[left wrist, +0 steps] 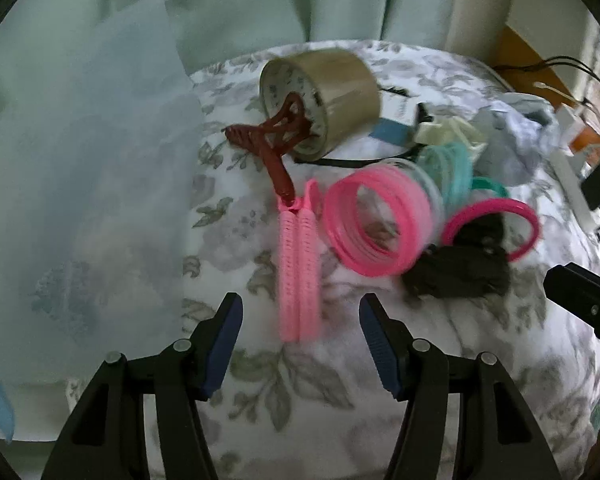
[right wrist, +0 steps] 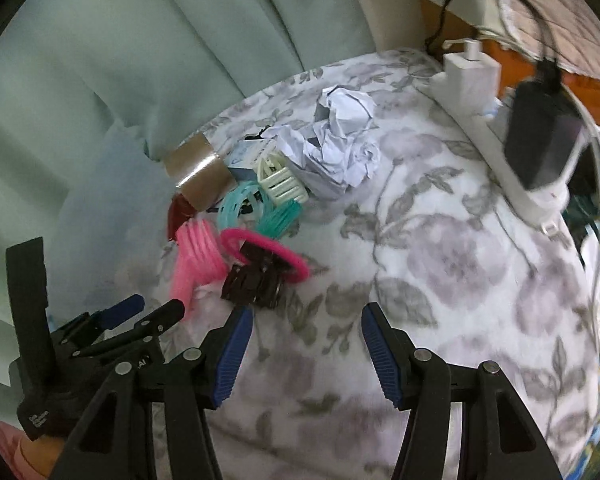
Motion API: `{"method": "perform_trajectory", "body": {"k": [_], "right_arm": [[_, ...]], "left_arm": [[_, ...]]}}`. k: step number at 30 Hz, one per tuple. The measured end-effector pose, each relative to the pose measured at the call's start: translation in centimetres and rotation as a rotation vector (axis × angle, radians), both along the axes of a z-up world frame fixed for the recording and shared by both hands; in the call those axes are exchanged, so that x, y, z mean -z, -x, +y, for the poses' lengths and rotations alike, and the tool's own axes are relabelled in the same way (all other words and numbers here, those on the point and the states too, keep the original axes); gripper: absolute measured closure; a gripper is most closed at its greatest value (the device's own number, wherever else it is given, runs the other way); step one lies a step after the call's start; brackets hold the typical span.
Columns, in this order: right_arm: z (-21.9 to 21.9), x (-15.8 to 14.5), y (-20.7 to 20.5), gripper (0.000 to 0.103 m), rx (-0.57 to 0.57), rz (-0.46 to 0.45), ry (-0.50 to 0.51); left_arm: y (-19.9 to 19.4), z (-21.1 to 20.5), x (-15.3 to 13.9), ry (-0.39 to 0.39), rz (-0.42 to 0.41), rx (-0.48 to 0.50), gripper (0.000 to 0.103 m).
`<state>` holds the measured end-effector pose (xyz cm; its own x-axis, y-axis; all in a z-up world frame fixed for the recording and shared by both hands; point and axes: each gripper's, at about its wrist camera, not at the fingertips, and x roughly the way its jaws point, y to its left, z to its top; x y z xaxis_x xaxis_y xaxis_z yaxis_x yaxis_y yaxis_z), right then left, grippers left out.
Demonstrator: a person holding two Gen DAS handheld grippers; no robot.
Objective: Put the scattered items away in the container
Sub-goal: 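Grasp the pink hair roller with left tool while right tool grasps the pink mirror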
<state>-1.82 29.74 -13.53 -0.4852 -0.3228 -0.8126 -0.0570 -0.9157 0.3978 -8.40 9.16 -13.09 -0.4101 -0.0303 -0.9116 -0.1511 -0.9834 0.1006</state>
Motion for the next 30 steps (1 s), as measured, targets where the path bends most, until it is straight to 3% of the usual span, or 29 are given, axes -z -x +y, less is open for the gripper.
{"method": "perform_trajectory", "body": {"k": [10,14,19,22,30], "right_arm": [[-2.1,1.5,4.3,0.042,-0.134,0.008,-0.020],[-2.9,1.9,4.6,0.043,-0.178,0.001,-0.011],[-3.2,2.1,4.0,0.065,-0.183,0.001,0.005],[-3.1,2.0,3.8,0.078,-0.187,0.005,0.019],[-2.6,0.9,3.5,0.092,-0.175,0.033,0.063]], "left_arm": [[2.7,-0.5,2.3,-0.021,-0.034,-0.019,0.048],[3.0,-0.4,2.3,-0.043,-0.032,-0.012,0.061],[3.1,-0.6,2.2,-0.065,-0.025,-0.020,0.074],[3.2,-1.0,2.2,-0.082,-0.029,-0.025,0.075],[3.0,-1.0,1.6,-0.084,-0.035,-0.030,0.075]]}}
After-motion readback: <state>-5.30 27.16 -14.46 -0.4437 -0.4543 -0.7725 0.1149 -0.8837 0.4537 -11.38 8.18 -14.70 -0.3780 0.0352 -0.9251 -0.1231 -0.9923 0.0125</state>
